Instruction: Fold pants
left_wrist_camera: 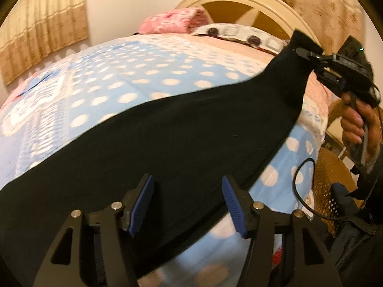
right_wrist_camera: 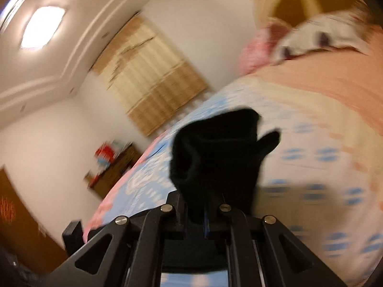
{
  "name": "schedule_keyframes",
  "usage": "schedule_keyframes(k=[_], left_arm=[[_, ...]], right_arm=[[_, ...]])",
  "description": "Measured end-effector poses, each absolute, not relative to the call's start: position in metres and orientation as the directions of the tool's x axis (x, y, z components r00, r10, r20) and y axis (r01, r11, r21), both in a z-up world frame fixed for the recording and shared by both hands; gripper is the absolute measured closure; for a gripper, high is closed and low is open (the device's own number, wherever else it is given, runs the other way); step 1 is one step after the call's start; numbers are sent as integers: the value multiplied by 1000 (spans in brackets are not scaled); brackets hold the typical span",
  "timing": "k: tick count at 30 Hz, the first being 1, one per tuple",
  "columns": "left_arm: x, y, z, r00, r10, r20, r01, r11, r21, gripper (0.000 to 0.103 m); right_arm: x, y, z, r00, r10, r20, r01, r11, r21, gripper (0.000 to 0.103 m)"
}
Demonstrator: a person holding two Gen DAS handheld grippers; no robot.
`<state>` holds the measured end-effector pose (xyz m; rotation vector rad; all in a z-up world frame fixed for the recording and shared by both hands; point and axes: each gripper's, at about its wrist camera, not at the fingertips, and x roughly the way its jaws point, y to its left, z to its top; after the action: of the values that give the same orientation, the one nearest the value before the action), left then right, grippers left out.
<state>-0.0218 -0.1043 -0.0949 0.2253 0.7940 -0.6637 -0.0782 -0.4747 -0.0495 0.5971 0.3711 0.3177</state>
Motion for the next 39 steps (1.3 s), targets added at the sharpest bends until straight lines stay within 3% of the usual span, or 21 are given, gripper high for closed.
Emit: schedule_keyframes(k=[11,20,22,25,30,33,39], left_arm=[[-20,10,-82,601,-365,-710,438,895,-89,41],[-15,28,-83,613,-369,-699,401,907,-127,41],[-15,27,-83,617,-360,-700,397,910,-118,41],[-14,29,-79,622,-361,-695,388,913,-126,41],[-19,12,-69,625,-382,-681,425,898,-113,41],[-20,-7,-68,603,-423,-677,464,876,-134,41],[-2,-51,-79,570,-433,-699,481,865,-143,42]], right_arm=[[-11,-246,-28,637,658,-402,-512,750,418,95],[12,-156,-92,495,555,-668,-537,800,266,93],[11,-155,-96,489,553,-674,-539,800,265,92],[2,-158,-92,449,592,-669,-571,766,295,77],[-16,-175,-84,412,641,-647,-618,719,319,77],[-13,-205,-78,439,654,-616,-557,736,384,77],[46,-231,-53,493,628,-602,-517,768,378,77]])
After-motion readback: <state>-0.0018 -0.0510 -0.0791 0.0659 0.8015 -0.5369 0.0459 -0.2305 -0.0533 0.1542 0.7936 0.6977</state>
